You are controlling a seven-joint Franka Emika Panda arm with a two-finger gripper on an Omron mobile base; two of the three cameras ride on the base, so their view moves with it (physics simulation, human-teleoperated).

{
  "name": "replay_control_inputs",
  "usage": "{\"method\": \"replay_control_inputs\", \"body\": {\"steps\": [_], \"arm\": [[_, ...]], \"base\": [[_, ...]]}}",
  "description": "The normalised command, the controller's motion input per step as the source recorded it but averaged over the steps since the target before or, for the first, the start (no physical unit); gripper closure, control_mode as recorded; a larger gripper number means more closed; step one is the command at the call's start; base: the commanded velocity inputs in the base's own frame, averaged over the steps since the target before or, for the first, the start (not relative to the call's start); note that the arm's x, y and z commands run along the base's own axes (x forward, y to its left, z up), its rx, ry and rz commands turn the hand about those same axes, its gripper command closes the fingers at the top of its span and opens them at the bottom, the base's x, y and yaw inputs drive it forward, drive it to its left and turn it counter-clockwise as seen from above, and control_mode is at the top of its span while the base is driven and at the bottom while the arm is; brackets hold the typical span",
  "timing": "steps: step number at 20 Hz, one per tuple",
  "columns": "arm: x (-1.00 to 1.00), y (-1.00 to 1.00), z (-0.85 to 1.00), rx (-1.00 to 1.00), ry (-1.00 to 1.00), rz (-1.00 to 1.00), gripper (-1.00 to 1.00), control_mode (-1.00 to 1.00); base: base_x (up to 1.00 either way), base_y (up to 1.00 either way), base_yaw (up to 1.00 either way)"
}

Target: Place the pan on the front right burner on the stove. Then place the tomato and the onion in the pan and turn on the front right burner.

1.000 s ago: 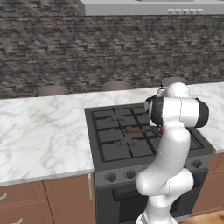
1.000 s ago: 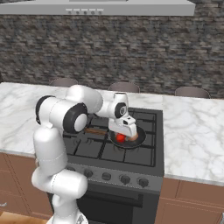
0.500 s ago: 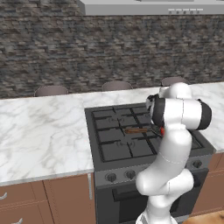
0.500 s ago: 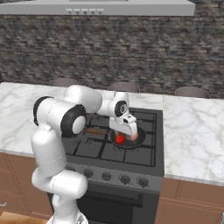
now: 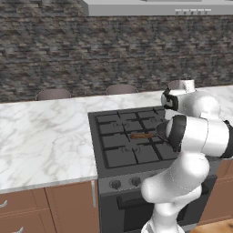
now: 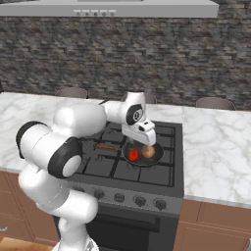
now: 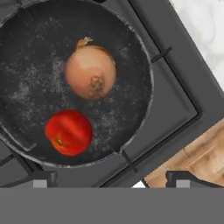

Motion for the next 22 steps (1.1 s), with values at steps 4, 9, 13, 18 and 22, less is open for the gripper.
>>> {"method": "replay_control_inputs", "body": {"steps": [4, 9, 13, 18, 22], "arm": [[-0.81, -0.45, 0.38, 0.00, -0.14, 0.07, -1.00, -1.00], [-0.80, -0.53, 0.18, 0.01, -0.06, 0.16, -1.00, -1.00], [-0.87, -0.43, 0.01, 0.03, -0.10, 0.30, -1.00, -1.00], [-0.94, -0.33, 0.00, 0.04, -0.17, 0.36, -1.00, -1.00], [-0.88, -0.24, 0.00, 0.06, -0.23, 0.35, -1.00, -1.00]], "base": [[0.00, 0.00, 0.00], [0.00, 0.00, 0.00], [0.00, 0.00, 0.00], [0.00, 0.00, 0.00], [0.00, 0.00, 0.00]]}}
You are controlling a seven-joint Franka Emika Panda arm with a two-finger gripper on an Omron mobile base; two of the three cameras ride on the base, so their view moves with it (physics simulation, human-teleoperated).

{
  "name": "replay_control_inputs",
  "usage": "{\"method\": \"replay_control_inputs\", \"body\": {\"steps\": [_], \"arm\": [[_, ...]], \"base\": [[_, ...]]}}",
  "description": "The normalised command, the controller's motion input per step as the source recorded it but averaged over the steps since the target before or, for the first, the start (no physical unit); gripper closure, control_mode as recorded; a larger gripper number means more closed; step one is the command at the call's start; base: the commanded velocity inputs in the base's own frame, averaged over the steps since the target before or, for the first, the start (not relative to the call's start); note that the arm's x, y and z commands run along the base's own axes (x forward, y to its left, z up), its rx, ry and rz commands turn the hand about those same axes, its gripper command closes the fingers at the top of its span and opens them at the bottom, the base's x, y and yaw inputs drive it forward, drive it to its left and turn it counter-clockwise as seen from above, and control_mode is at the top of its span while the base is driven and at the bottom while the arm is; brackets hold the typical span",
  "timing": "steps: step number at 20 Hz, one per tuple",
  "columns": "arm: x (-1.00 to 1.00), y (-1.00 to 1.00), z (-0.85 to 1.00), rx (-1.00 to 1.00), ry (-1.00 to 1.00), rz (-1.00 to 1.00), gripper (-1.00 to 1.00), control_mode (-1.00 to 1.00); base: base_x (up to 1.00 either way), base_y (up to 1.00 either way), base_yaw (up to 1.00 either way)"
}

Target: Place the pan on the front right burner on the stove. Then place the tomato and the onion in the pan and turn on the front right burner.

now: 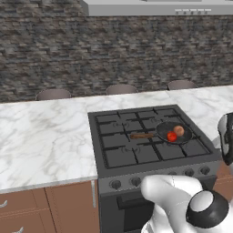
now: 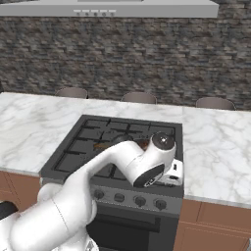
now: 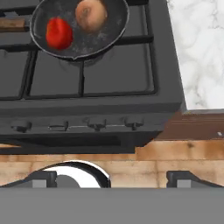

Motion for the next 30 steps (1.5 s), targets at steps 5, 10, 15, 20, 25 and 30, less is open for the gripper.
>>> {"method": "replay_control_inputs", "body": {"steps": [5, 10, 15, 20, 25, 30], "arm": [[-0.68, -0.15, 0.00, 0.05, -0.35, 0.29, -1.00, -1.00], [-0.46, -0.15, -0.03, 0.03, -0.35, 0.21, -1.00, -1.00], [-0.13, -0.05, -0.18, 0.00, -0.22, 0.10, -1.00, -1.00], [0.00, 0.00, -0.27, 0.00, -0.16, 0.06, -1.00, -1.00], [0.00, 0.00, -0.31, 0.00, -0.10, 0.03, -1.00, -1.00], [0.00, 0.00, -0.29, 0.02, -0.04, 0.00, -1.00, -1.00]], "base": [[0.00, 0.00, 0.00], [0.00, 0.00, 0.00], [0.00, 0.00, 0.00], [0.00, 0.00, 0.00], [0.00, 0.00, 0.00], [0.00, 0.00, 0.00]]}}
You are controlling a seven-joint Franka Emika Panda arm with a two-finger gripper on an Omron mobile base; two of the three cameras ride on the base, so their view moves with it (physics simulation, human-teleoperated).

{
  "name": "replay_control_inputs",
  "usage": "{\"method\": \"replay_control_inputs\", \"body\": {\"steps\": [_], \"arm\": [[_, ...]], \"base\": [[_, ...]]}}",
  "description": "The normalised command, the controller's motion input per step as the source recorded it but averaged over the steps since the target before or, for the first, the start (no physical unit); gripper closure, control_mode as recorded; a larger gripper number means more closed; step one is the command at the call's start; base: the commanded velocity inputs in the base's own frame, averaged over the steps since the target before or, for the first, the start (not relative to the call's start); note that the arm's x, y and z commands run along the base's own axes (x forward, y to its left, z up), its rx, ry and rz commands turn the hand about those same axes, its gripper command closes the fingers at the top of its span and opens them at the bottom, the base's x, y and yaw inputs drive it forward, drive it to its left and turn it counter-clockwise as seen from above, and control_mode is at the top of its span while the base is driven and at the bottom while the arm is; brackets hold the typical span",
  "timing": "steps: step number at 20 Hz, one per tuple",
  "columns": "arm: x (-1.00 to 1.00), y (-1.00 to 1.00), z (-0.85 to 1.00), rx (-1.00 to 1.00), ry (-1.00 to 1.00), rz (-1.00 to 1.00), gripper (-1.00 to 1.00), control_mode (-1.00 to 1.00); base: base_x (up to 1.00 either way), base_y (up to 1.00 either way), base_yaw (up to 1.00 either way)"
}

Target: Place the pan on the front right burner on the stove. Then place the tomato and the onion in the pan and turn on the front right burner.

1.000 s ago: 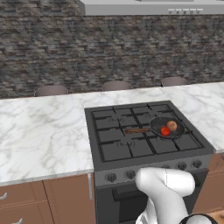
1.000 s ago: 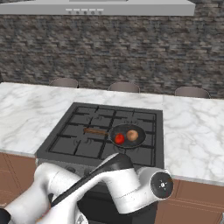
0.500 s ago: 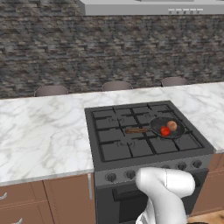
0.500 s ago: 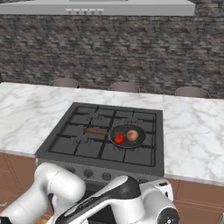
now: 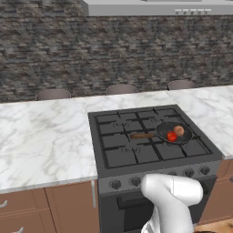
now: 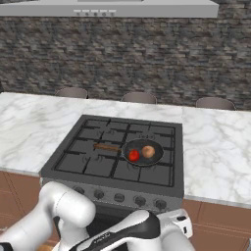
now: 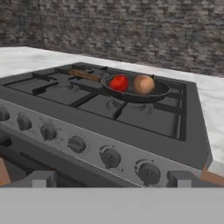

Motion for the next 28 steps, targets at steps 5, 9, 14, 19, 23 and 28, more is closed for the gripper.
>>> {"method": "replay_control_inputs", "body": {"steps": [5, 9, 14, 19, 23, 28], "arm": [[0.02, 0.00, -0.12, 0.07, -0.04, 0.00, -1.00, -1.00], [0.10, 0.00, -0.11, 0.10, -0.02, 0.00, -1.00, -1.00], [0.17, 0.00, -0.11, 0.11, -0.01, 0.00, -1.00, -1.00], [0.22, 0.00, -0.18, 0.09, 0.00, 0.00, -1.00, -1.00], [0.16, 0.02, -0.24, 0.08, 0.00, 0.00, -1.00, -1.00], [0.19, 0.03, -0.21, 0.07, 0.00, 0.00, -1.00, -1.00]], "base": [[0.00, 0.00, 0.00], [0.00, 0.00, 0.00], [0.00, 0.00, 0.00], [0.00, 0.00, 0.00], [0.00, 0.00, 0.00], [0.00, 0.00, 0.00]]}}
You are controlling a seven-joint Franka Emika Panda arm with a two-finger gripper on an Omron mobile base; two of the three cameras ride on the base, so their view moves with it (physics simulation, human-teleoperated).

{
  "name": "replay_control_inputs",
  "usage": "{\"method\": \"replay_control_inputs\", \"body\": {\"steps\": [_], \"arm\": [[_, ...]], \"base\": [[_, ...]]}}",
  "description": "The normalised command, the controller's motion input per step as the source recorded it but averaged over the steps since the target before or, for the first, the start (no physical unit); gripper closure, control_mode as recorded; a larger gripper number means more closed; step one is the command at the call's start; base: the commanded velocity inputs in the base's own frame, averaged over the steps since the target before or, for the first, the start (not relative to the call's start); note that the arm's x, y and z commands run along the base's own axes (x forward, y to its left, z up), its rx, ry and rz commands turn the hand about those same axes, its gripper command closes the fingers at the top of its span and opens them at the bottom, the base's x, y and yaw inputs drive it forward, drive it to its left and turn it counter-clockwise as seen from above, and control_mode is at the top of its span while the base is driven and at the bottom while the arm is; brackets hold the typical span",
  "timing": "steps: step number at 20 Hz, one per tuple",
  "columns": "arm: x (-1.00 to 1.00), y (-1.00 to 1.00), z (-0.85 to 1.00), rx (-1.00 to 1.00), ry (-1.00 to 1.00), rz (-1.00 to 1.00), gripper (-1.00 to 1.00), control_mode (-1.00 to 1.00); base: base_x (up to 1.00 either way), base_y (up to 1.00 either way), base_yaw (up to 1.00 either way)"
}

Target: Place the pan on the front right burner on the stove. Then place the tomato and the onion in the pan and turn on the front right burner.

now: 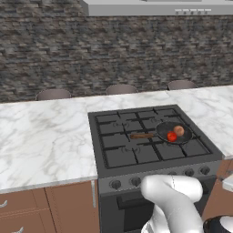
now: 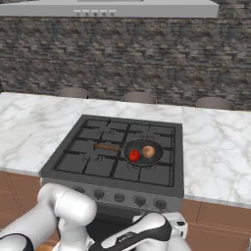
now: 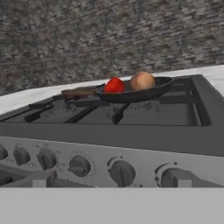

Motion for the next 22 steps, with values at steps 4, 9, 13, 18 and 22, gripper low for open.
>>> {"method": "replay_control_inputs", "body": {"steps": [4, 9, 13, 18, 22], "arm": [[0.22, 0.01, -0.18, 0.06, -0.01, 0.00, -1.00, -1.00], [0.20, 0.00, -0.22, 0.05, 0.00, 0.00, -1.00, -1.00], [0.16, 0.00, -0.23, 0.03, -0.01, 0.00, -1.00, -1.00], [0.17, 0.00, -0.19, 0.00, -0.02, 0.00, -1.00, -1.00], [0.16, 0.00, -0.16, 0.00, -0.02, 0.00, -1.00, -1.00]], "base": [[0.00, 0.00, 0.00], [0.00, 0.00, 0.00], [0.00, 0.00, 0.00], [0.00, 0.00, 0.00], [0.00, 0.00, 0.00]]}}
